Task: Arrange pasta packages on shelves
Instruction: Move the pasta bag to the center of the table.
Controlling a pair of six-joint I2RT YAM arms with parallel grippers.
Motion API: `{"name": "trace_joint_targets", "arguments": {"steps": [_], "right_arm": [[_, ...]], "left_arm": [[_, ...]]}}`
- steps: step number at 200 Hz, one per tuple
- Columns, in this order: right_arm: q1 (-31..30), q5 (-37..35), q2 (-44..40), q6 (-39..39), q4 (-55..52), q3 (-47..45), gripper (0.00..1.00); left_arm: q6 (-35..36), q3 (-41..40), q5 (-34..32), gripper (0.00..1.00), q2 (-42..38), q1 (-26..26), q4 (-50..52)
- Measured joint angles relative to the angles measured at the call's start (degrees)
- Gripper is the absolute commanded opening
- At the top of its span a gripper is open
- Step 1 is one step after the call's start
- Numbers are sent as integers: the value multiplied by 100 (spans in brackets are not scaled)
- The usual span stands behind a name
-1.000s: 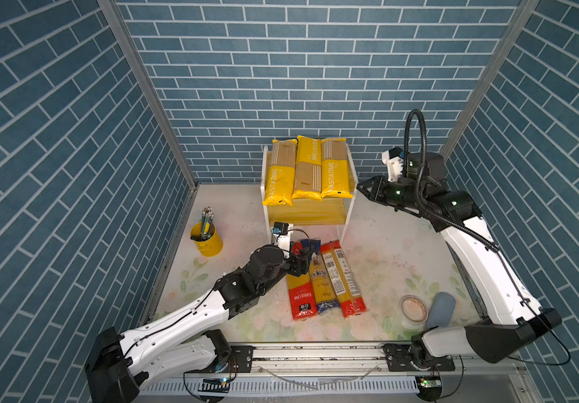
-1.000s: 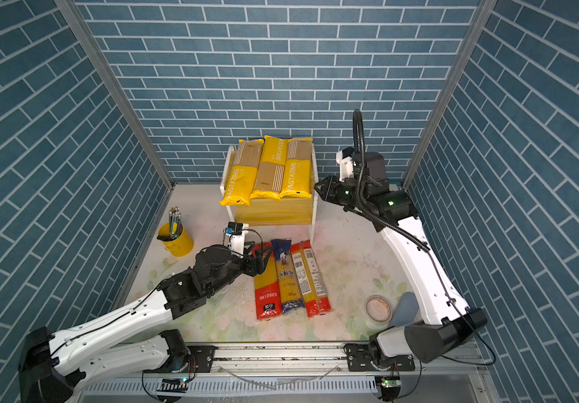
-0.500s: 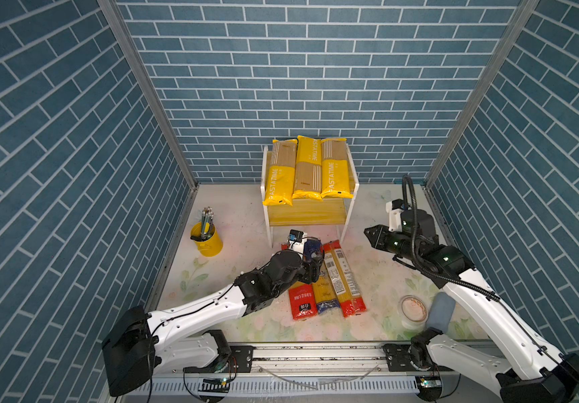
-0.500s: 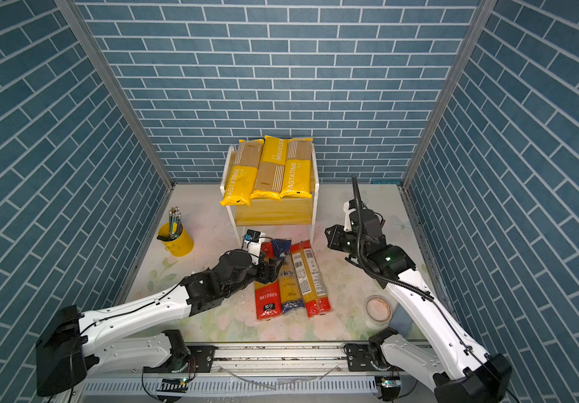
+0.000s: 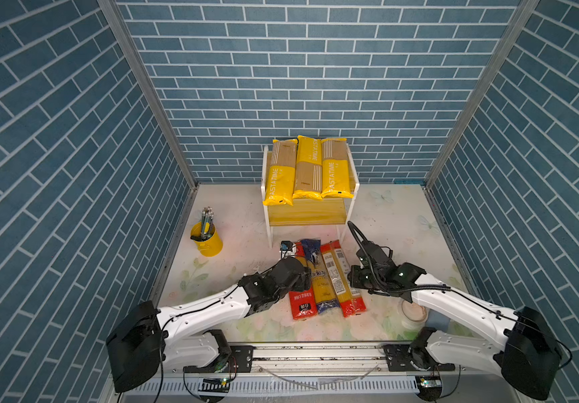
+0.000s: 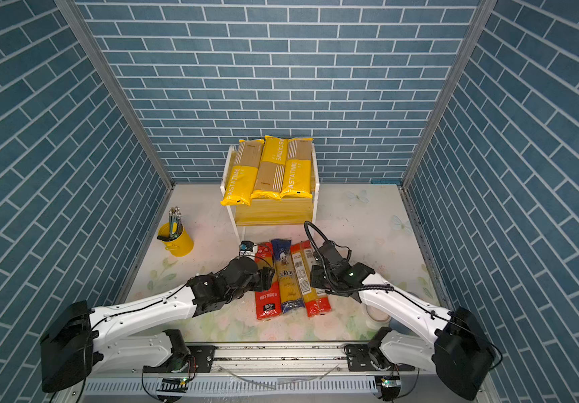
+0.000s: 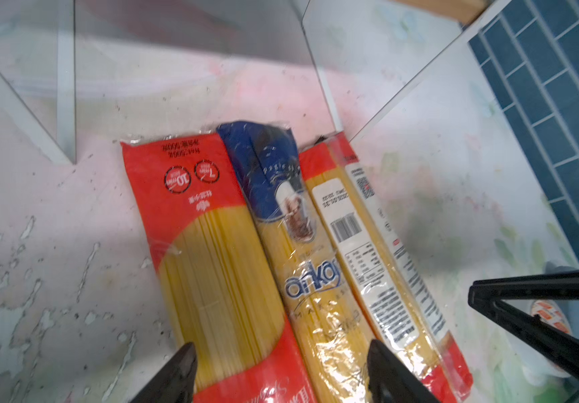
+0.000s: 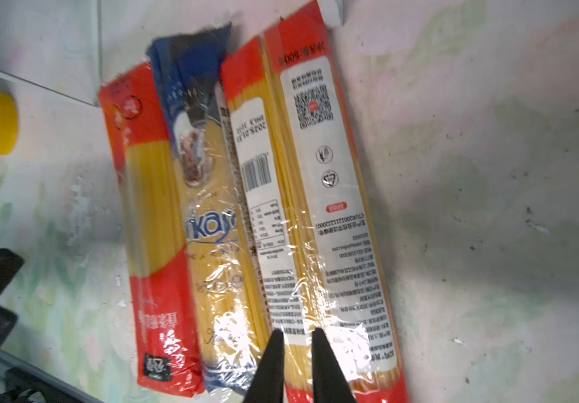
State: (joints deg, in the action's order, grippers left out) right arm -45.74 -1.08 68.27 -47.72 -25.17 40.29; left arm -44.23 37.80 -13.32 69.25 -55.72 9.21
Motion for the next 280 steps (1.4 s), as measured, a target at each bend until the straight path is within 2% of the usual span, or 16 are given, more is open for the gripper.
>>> {"name": "trace_joint_targets", "arguments": {"steps": [22, 51, 115, 148, 170, 199, 238, 280], "right_arm": [[2, -90, 422, 107, -103, 4, 27], [-190, -136, 881, 315, -361, 140, 29], [-859, -249, 1700, 568, -717, 1010, 28], [-1362, -195, 2402, 726, -564, 1753, 24], [-1665, -330, 2833, 809, -599, 2159, 27], [-1862, -284, 3123, 916, -619, 2503, 31], [-1849, -212, 3563, 922, -614, 2863, 31], [-1932, 70, 3871, 975, -739, 3167, 31]], "left_arm": [[-87, 20, 131, 78, 293, 0, 181], [-229, -13, 328, 78, 505, 55, 330], [-299, -780, 1019, 78, -61, 968, 490], [-389, -1060, 1163, 78, -442, 1200, 501], [-424, -1088, 1220, 78, -461, 1226, 496], [-483, -1130, 1222, 78, -527, 1228, 463], [-470, -1128, 1145, 77, -743, 1250, 660], [-415, -807, 466, 77, -1523, 1397, 1873]]}}
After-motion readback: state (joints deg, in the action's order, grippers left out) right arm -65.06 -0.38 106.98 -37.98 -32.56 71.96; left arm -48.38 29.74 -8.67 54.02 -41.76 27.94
